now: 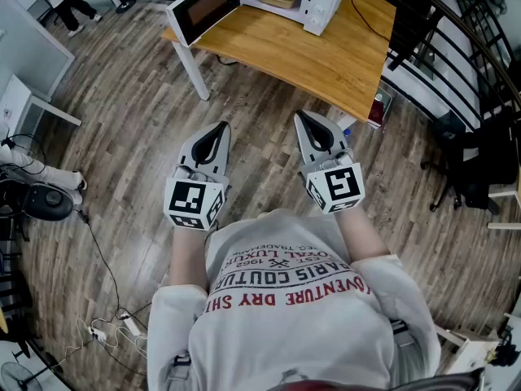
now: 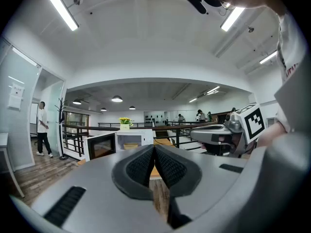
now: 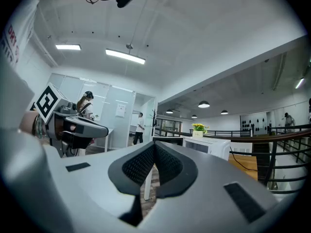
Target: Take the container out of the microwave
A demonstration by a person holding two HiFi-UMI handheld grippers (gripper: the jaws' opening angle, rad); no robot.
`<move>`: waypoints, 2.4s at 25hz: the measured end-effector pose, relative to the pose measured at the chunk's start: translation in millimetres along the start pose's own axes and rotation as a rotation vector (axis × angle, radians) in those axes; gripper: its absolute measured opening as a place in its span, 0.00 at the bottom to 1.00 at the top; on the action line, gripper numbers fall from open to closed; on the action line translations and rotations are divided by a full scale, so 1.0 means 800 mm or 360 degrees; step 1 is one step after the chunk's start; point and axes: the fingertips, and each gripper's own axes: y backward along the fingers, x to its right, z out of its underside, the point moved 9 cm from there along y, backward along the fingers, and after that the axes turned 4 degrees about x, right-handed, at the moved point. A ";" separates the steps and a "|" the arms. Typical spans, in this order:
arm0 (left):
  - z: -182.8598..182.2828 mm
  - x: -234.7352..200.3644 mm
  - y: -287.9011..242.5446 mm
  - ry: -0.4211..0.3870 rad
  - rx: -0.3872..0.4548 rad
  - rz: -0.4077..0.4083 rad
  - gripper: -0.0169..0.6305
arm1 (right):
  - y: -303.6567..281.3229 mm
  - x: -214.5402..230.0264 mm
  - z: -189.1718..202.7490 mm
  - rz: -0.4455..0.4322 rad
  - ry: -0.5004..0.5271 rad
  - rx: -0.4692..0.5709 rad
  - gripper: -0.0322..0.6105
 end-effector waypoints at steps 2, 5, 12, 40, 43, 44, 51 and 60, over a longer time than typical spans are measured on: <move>0.001 -0.002 -0.001 0.0003 0.0001 0.0001 0.05 | -0.003 0.000 0.001 -0.0006 0.0006 0.0002 0.09; 0.001 -0.005 -0.002 0.0008 0.0019 -0.0001 0.05 | -0.006 0.000 0.002 -0.0005 0.0007 0.0001 0.09; -0.001 -0.014 -0.002 0.0019 0.0060 -0.0019 0.05 | -0.008 -0.001 0.001 0.0006 -0.0006 0.0014 0.09; 0.024 -0.122 -0.121 0.0035 -0.0083 -0.0131 0.05 | -0.198 0.075 0.047 -0.0175 -0.0067 -0.0008 0.42; 0.025 -0.154 -0.169 0.0051 -0.0097 -0.0125 0.05 | -0.247 0.105 0.054 -0.0154 -0.0081 -0.0039 0.42; 0.026 -0.163 -0.187 0.0054 -0.0101 -0.0121 0.05 | -0.263 0.117 0.057 -0.0148 -0.0084 -0.0050 0.42; 0.025 -0.221 -0.310 0.0074 -0.0116 -0.0062 0.05 | -0.354 0.199 0.075 -0.0089 -0.0080 -0.0126 0.42; 0.033 -0.266 -0.415 0.0089 -0.0182 0.0036 0.05 | -0.423 0.268 0.099 -0.0003 -0.0111 -0.0225 0.42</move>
